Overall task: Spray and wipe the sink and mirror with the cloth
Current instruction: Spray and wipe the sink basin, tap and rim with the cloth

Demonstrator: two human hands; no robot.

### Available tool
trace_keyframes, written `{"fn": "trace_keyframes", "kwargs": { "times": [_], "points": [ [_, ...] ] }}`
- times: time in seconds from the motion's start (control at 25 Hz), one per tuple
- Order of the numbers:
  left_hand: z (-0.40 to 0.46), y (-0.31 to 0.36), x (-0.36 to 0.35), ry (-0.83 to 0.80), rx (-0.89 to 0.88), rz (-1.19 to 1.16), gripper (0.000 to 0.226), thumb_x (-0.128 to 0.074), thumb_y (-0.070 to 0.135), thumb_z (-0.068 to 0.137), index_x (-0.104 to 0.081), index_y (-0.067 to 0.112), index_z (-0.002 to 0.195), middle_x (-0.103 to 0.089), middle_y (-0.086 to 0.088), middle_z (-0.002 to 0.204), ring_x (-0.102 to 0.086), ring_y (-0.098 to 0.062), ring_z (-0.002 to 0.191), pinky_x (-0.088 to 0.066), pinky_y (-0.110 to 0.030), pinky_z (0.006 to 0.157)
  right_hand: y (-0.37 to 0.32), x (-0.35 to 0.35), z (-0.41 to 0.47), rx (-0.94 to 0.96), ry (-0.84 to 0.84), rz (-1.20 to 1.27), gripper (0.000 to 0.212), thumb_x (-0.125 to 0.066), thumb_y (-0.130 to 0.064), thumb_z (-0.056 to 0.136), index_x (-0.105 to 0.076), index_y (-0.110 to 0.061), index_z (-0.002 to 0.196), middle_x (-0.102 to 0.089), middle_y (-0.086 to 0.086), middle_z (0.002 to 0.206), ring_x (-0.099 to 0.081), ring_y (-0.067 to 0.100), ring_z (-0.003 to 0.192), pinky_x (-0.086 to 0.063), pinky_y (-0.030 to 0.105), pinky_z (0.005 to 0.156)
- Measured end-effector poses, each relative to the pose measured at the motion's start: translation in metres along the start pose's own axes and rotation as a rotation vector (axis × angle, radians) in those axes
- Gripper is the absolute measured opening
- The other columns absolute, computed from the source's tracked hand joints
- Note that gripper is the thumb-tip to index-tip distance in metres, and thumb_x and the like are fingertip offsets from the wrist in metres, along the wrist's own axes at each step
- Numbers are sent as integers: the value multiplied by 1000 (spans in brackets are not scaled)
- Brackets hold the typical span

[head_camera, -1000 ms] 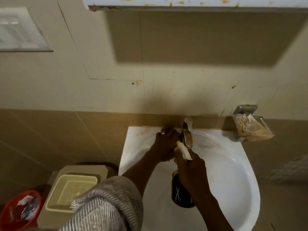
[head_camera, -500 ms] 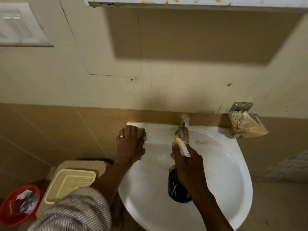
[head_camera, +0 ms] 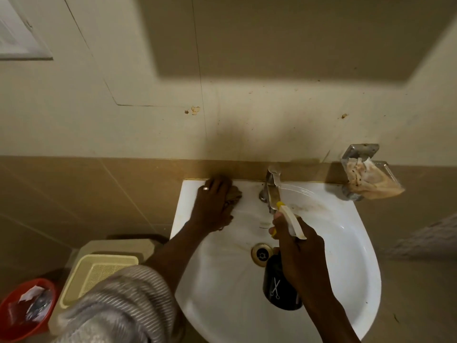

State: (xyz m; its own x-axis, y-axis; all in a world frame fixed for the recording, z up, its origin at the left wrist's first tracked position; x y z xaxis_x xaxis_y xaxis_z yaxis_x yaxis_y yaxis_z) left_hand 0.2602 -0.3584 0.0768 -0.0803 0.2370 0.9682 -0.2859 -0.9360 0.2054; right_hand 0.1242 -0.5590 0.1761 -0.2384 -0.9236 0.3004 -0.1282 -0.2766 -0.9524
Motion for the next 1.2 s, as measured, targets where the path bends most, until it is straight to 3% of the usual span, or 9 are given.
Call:
{"fn": "trace_keyframes", "kwargs": {
  "times": [0.08,0.2,0.32,0.52,0.64,0.8,1.0,1.08,1.2],
  "points": [
    [-16,-27,14,13,201,47,78,-72,48,73,-46,14,139,-47,-9,140,-45,-35,123,-45,-44,91,-4,-9,-2,-14,-16,4,31,-51,-62,86,-64,-36,78,-75,15,75,-70,24,71,-58,23,58],
    [-42,-52,30,22,418,27,70,-70,50,79,-48,11,133,-51,-11,130,-49,-35,113,-43,-45,90,-15,-22,-9,-7,-42,24,30,-54,-62,87,-64,-37,74,-74,24,78,-68,33,73,-59,48,63],
    [-77,-51,32,46,643,-260,48,-56,42,94,-50,4,123,-54,-20,121,-55,-41,109,-43,-49,94,-22,-27,-12,21,-45,45,31,-60,-51,97,-64,-36,70,-72,26,77,-70,41,73,-60,60,68],
    [-141,-14,40,-60,636,-124,39,-50,39,95,-44,11,121,-49,-13,120,-56,-37,105,-47,-46,87,-29,-32,-17,19,-53,91,31,-62,-43,100,-72,-53,73,-75,16,76,-72,34,73,-62,60,73],
    [-178,13,48,-143,653,-28,45,-46,44,94,-37,15,127,-46,-9,124,-55,-25,105,-50,-34,86,-27,-27,-23,31,-56,102,25,-62,-41,101,-68,-47,78,-77,1,74,-76,23,76,-64,56,78],
    [-221,57,49,-342,789,-218,66,-54,49,88,-26,16,137,-37,-8,133,-56,-26,113,-51,-38,95,-25,-17,-31,37,-66,98,22,-62,-44,101,-68,-45,80,-80,-6,80,-76,20,75,-64,55,77],
    [-218,71,76,-498,736,-327,49,-53,56,89,-42,26,126,-57,-8,125,-61,-29,112,-51,-36,87,-28,-10,-38,71,-101,60,19,-59,-42,103,-67,-42,85,-78,-3,76,-76,19,74,-64,54,78],
    [-180,45,94,-378,643,-235,42,-52,57,89,-45,22,112,-62,-13,116,-63,-35,104,-51,-38,81,-28,-5,-40,78,-110,53,20,-59,-41,103,-67,-42,85,-78,4,78,-75,24,73,-63,55,75],
    [-103,26,104,-22,514,-430,24,-57,36,93,-50,20,109,-60,-14,109,-67,-37,89,-58,-45,75,-20,6,-40,59,-102,38,25,-58,-47,101,-71,-34,83,-77,11,77,-73,28,72,-62,50,72]
  ]
}}
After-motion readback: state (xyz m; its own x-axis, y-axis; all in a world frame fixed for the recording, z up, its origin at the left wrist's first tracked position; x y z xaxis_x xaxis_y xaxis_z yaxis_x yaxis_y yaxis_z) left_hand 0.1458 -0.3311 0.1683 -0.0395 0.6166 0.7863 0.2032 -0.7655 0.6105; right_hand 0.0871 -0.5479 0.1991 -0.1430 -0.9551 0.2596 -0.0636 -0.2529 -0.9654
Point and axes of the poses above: each hand's wrist, its own z-axis towards the middle knuckle, its own x-axis out of the back of the hand, y = z × x, the point moved 2 cm from there along z, towards the middle knuckle
